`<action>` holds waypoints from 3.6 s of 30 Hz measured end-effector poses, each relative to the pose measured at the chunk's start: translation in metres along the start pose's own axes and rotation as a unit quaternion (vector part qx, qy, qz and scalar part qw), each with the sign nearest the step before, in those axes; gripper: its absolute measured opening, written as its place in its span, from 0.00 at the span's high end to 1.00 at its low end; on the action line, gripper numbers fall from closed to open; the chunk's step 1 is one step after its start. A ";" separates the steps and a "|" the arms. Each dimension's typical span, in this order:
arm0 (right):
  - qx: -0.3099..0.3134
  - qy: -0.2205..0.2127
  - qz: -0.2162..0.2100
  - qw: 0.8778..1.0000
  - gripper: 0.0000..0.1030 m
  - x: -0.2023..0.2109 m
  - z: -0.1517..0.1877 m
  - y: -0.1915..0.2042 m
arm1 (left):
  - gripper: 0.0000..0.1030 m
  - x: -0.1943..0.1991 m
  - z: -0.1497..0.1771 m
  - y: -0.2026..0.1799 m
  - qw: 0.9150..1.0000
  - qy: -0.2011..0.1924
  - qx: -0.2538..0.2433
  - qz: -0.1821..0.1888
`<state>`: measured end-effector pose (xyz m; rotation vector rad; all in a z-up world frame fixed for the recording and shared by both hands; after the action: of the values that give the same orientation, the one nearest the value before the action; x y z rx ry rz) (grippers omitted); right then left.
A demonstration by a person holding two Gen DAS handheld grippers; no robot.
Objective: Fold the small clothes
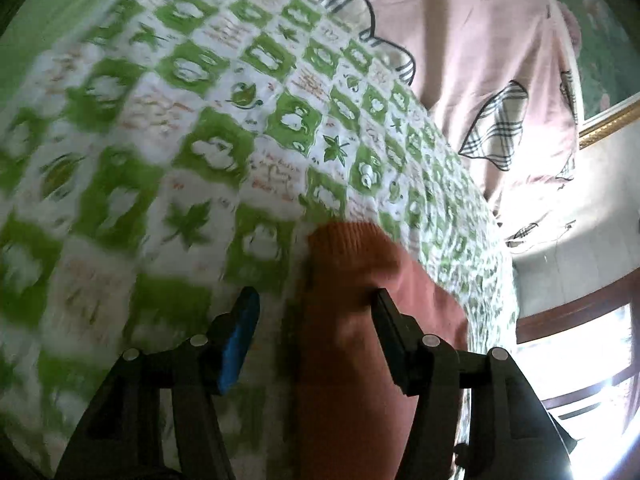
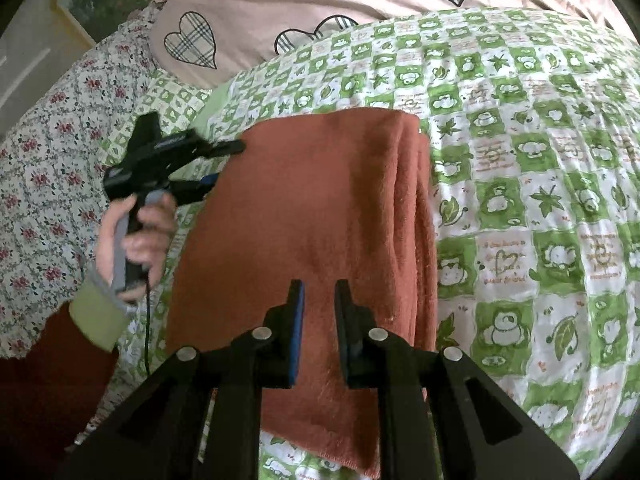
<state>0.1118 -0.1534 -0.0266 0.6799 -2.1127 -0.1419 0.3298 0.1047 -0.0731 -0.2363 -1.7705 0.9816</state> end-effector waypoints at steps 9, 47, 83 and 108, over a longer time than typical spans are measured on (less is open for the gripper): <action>-0.003 0.008 -0.007 1.000 0.84 -0.013 -0.004 -0.010 | 0.95 -0.012 -0.023 -0.029 0.996 -0.046 -0.070 -0.037; 0.018 0.028 0.070 0.997 0.97 -0.004 0.037 -0.009 | 0.49 0.073 0.172 0.021 0.977 -0.052 -0.140 -0.150; 0.112 0.001 0.057 0.992 0.21 0.076 0.117 0.075 | 0.19 0.149 0.304 0.041 0.926 -0.117 -0.240 -0.266; 0.121 0.001 0.078 0.990 0.13 0.034 0.056 0.061 | 0.15 0.119 0.266 -0.003 0.903 -0.143 -0.277 -0.296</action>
<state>0.0267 -0.1272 -0.0150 0.6517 -2.1924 0.2048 0.0517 0.0375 -0.0187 0.1070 -2.1794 0.0600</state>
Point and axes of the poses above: each gripper's, at about its wrist camera, not at the fingertips, and x roughly against the way its jaws point, y to its left, z to its underside, the point moved 6 cm from there along -x, roughly the way its jaws point, and after that the axes turned 13 degrees about x, right-handed, at the moved point
